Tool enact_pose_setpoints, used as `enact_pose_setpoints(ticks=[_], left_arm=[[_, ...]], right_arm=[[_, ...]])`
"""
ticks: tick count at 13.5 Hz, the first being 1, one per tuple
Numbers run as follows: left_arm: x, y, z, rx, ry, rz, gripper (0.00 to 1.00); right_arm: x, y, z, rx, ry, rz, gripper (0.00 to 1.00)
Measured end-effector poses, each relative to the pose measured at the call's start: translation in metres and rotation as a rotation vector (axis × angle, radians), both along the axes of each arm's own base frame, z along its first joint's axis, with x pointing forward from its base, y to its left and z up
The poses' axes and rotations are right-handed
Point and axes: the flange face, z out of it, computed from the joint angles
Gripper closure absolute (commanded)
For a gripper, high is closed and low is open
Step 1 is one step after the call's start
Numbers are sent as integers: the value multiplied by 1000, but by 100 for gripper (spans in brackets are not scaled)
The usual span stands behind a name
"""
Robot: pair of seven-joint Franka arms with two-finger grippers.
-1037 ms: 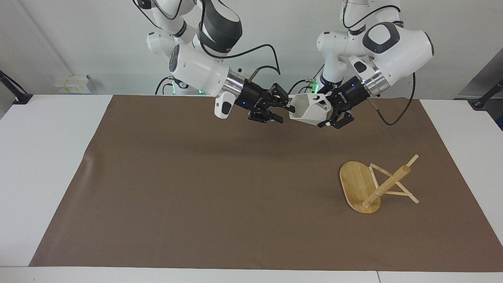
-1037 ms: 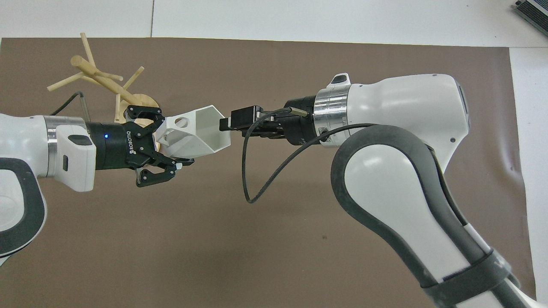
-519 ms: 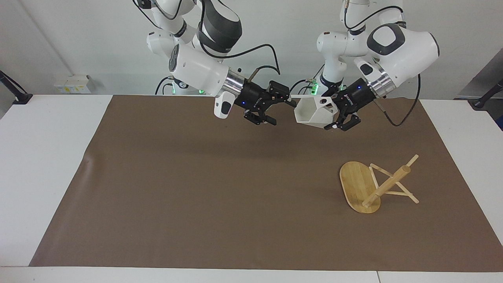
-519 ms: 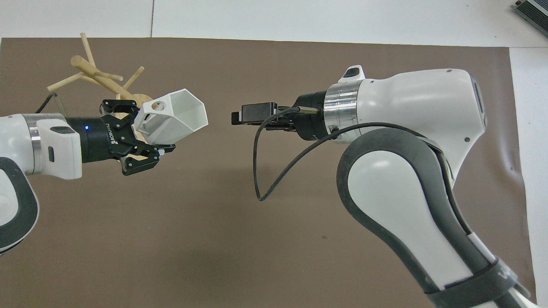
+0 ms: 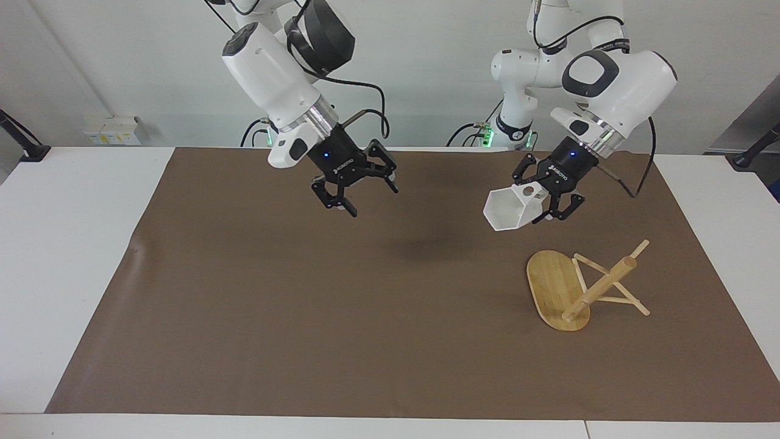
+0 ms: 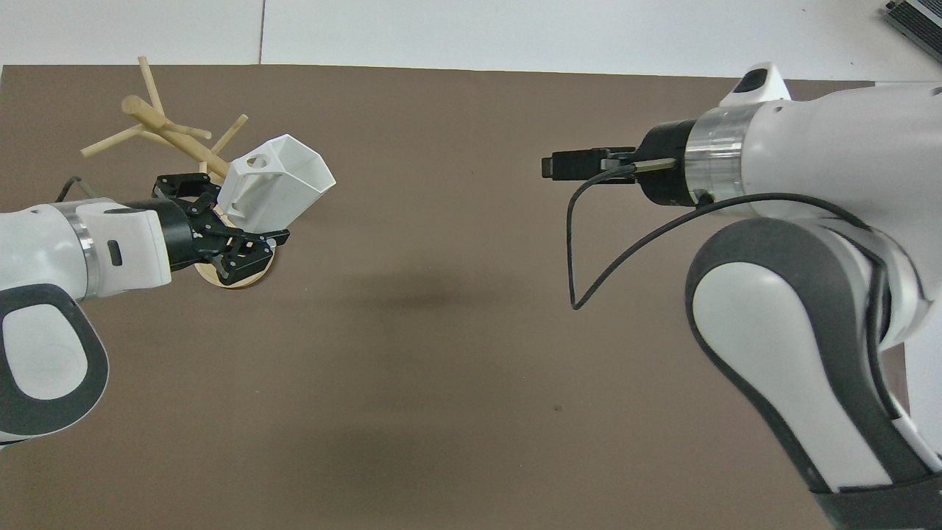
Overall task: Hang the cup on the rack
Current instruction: 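Open the right gripper and withdraw it while the left gripper holds the cup, then carry the cup with the left gripper onto a wooden rack peg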
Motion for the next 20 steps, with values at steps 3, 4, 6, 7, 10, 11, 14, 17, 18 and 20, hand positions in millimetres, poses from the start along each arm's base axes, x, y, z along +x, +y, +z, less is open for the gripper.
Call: enact_pose_setpoints(ticks=[3, 4, 6, 7, 10, 11, 14, 17, 18, 20], left_arm=[[-1, -4, -12, 13, -5, 49, 100], [-1, -2, -22, 20, -1, 61, 100], [5, 0, -37, 31, 1, 81, 100], [7, 1, -43, 34, 0, 88, 100], [11, 2, -51, 31, 13, 120, 100], [12, 3, -52, 28, 14, 134, 100], [16, 9, -54, 27, 3, 170, 100], [22, 12, -58, 18, 36, 232, 100], [23, 11, -58, 16, 53, 260, 100], [26, 10, -57, 11, 76, 310, 100]], right_arm=[[14, -85, -13, -74, 14, -92, 0], [14, -101, -18, -127, 25, -94, 0], [10, -121, -26, -200, 75, -85, 0], [7, -131, -29, -227, 104, -82, 0], [-3, -162, -31, -358, 165, -76, 0], [-6, -169, -29, -418, 172, -70, 0], [-17, -174, -17, -515, 185, -55, 0], [-28, -173, 2, -544, 175, -58, 0], [-31, -173, 8, -548, 179, -58, 0], [-35, -175, 20, -565, 187, -60, 0]])
